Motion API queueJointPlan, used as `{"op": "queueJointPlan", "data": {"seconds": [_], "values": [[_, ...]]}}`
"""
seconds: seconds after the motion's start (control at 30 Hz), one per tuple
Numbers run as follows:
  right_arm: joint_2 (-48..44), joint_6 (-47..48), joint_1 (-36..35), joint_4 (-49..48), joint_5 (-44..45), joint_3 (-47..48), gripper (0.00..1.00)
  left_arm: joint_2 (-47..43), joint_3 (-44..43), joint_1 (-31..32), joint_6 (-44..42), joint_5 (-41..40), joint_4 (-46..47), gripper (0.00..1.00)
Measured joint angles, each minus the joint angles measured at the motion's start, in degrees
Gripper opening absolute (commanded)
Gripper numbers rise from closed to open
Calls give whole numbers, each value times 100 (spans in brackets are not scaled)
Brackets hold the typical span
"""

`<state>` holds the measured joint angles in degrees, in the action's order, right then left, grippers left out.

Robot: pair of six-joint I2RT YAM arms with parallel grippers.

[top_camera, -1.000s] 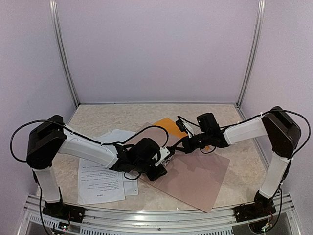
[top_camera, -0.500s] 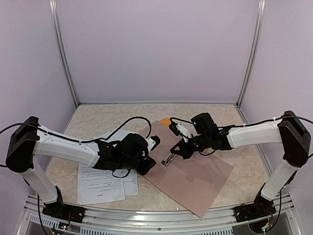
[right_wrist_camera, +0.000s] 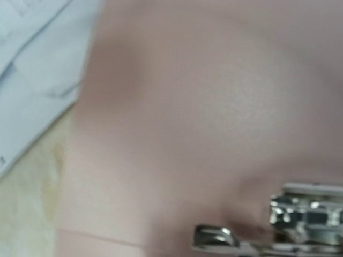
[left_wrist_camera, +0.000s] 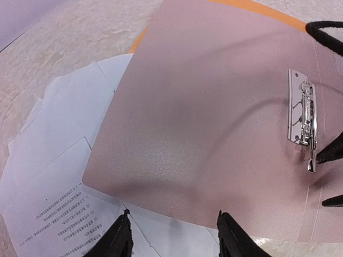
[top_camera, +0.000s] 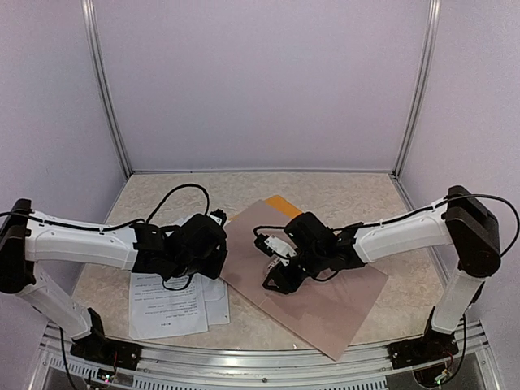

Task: Put the files into the folder
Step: Open the spring clip on the folder at the center of the board.

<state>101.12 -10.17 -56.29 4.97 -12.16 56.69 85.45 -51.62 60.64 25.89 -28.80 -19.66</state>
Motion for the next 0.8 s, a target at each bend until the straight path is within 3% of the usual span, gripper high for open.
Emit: {"op": "queueJointPlan", "data": {"seconds": [0.13, 0.2, 0.23, 0.53, 0.8], "values": [[-310, -37, 15, 208, 221, 7, 64, -365, 107, -140, 282, -92, -216, 81], [-535, -42, 50, 269, 323, 72, 66, -577, 157, -289, 496, -48, -374, 97], [-597, -42, 57, 271, 352, 133, 68, -691, 166, -398, 614, -15, -479, 99], [-291, -61, -216, 254, 363, 450, 72, -1274, 173, -1558, 2024, 474, -2057, 95], [857, -42, -905, 140, -70, 1864, 68, -2334, 938, -2463, 2839, 1298, -3123, 86]]}}
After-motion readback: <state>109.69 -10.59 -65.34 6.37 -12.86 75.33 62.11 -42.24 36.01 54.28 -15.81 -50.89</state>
